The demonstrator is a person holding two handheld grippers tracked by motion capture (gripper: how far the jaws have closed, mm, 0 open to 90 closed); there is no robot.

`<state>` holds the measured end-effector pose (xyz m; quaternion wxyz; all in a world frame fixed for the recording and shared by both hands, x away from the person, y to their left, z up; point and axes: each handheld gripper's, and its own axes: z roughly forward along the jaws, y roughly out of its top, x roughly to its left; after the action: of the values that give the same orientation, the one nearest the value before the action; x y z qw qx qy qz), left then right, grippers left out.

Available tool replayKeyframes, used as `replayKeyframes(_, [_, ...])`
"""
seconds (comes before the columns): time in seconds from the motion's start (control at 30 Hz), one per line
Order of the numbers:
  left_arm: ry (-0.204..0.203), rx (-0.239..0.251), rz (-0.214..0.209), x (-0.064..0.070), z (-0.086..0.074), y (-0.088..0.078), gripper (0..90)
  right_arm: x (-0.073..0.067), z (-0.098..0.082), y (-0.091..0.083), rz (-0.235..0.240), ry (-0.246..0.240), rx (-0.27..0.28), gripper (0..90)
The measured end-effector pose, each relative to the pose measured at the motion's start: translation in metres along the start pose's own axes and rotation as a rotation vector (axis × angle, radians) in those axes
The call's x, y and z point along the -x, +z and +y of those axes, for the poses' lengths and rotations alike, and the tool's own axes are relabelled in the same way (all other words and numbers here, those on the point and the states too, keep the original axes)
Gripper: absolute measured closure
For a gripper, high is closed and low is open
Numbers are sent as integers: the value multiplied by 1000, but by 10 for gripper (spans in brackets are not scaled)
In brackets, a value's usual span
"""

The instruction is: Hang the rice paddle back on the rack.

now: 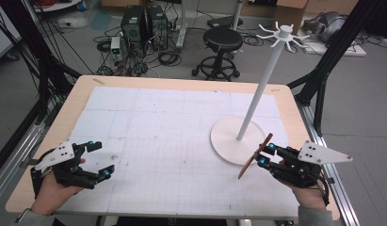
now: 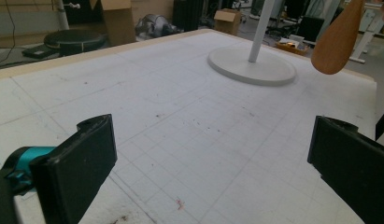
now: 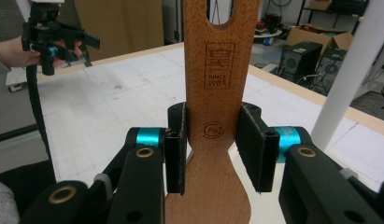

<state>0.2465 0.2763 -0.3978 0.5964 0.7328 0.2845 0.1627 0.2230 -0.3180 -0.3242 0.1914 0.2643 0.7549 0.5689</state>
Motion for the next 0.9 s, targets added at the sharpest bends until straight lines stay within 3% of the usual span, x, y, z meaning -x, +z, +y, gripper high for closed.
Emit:
replayKeyframes(0.27, [5,-4,2,0,0,-1,18,6,-2,-8,-7,16,11,652])
replayKeyframes(0.6, [0,-3,-1,2,-1,-2,18,6,4,-7,-10,10,12,652])
replayKeyframes(0.9, [-14,6,12,1,-3,-8,18,20,13,-13,-11,36,50,652])
